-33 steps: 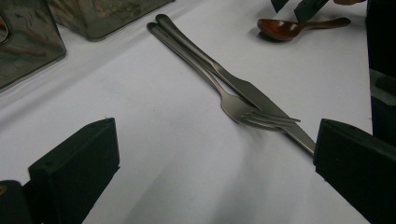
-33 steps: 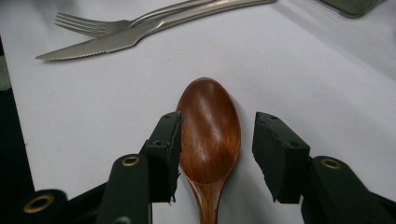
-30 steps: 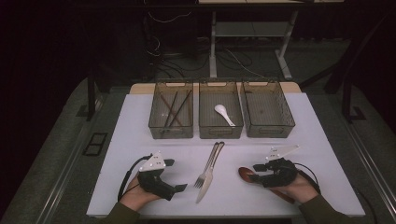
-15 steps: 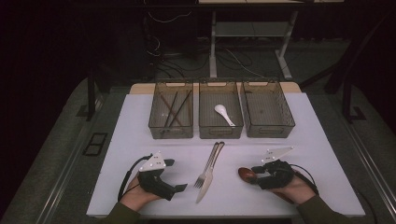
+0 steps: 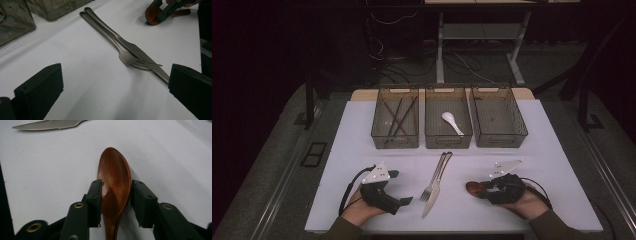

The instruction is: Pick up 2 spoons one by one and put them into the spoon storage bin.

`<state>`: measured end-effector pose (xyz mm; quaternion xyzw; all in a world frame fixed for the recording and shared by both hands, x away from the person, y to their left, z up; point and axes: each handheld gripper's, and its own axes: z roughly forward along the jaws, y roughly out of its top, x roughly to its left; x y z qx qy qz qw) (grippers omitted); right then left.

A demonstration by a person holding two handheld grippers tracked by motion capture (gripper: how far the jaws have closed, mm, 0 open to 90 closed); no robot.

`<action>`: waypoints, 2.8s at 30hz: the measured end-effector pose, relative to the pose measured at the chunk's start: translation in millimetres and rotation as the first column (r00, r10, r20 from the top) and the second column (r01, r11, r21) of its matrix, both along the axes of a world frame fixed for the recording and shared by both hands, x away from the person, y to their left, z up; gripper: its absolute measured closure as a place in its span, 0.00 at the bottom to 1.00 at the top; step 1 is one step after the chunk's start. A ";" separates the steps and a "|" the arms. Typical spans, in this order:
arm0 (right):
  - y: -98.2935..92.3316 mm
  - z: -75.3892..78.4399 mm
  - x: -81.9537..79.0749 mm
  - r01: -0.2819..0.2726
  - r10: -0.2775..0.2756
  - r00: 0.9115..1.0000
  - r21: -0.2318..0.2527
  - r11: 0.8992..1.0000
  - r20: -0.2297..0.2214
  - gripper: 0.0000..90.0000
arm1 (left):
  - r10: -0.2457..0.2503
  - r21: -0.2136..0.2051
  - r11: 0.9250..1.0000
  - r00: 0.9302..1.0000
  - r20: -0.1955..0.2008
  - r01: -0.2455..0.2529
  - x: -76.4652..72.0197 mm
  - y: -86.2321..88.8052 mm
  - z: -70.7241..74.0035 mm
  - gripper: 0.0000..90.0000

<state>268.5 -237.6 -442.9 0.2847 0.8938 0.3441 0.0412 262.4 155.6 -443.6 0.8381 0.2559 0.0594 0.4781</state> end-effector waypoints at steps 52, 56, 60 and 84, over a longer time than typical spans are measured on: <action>-3.3 24.2 16.8 0.039 -0.041 0.998 0.049 0.998 0.041 0.92 | -0.006 0.006 1.000 1.000 0.019 0.006 1.6 -0.6 -1.9 0.00; -3.7 29.6 22.5 0.061 -0.064 0.997 0.075 0.995 0.045 0.92 | -0.006 0.007 1.000 1.000 0.019 0.006 1.6 -0.5 -1.8 0.00; -4.0 36.8 28.3 0.078 -0.085 0.995 0.102 0.992 0.059 0.92 | -0.005 0.009 1.000 1.000 0.021 0.005 1.6 -0.4 -1.6 0.00; 3.0 74.1 57.6 0.134 -0.161 0.977 0.181 0.974 0.143 0.92 | -0.001 0.015 1.000 1.000 0.031 0.000 1.7 -0.8 -1.5 0.00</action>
